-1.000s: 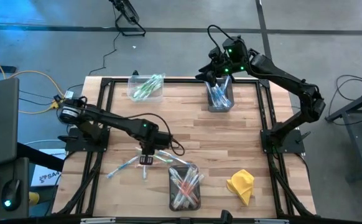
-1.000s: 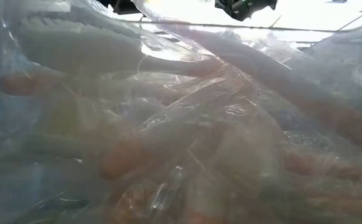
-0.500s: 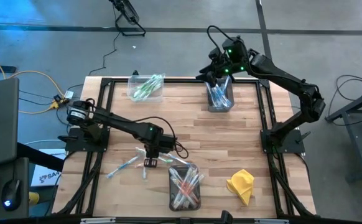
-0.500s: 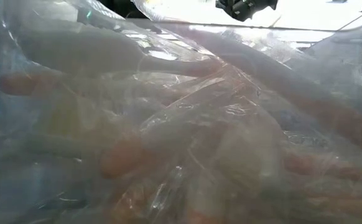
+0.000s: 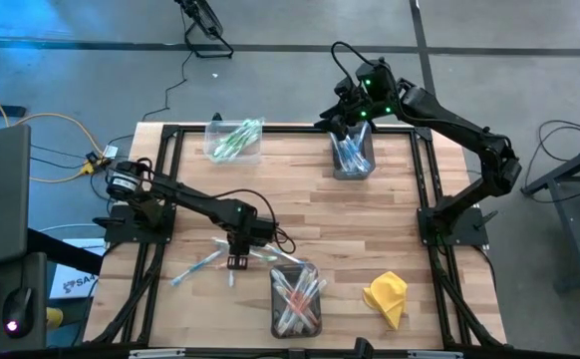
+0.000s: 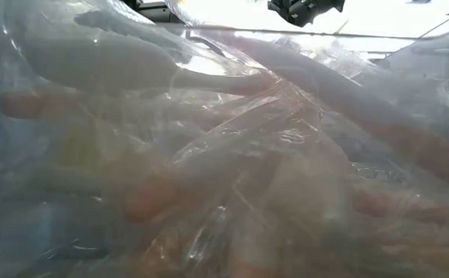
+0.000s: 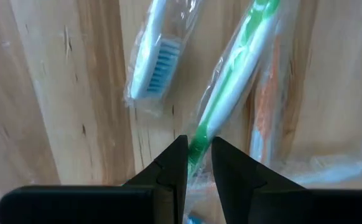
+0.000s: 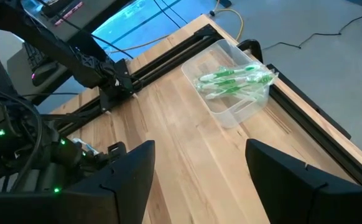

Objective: Pick & Place Toothbrushes
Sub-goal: Put the green toothbrush into the transparent bin

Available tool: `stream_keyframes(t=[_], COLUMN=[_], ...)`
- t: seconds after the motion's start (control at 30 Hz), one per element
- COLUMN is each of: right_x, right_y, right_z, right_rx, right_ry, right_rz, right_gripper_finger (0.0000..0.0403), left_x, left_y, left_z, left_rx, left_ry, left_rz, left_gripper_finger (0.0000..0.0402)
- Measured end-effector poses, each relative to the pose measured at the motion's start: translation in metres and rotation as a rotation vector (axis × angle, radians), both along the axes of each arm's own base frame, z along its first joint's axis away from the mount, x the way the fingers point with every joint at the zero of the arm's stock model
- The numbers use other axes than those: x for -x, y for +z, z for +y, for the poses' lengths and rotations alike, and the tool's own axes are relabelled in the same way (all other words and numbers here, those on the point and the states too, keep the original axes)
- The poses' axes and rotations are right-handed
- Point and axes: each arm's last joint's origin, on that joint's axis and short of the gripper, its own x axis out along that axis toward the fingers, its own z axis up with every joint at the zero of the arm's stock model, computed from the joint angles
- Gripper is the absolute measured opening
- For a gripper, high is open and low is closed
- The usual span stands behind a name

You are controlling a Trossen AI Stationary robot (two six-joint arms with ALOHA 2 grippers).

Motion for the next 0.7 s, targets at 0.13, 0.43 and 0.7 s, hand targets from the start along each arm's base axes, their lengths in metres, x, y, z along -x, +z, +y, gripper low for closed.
stream_keyframes(t=[0.13, 0.43, 0.7], right_x=[0.0, 0.0004, 0.0003], right_y=[-0.0001, -0.0003, -0.0003], right_z=[-0.0002, -0.0014, -0.0013], right_rx=[0.006, 0.023, 0.021], right_ry=[-0.008, -0.045, -0.043], right_rz=[0.004, 0.017, 0.016], right_gripper_finger=[0.0243, 0.0243, 0.0243], left_x=[-0.0012, -0.0013, 0.0011], left_y=[-0.0017, -0.0019, -0.0022], left_z=[-0.0003, -0.0001, 0.0003], left_rx=[0.006, 0.0, -0.005], left_ry=[0.0, 0.0, 0.0], left_rz=[-0.023, -0.026, -0.001], left_gripper_finger=[0.0069, 0.0017, 0.0014])
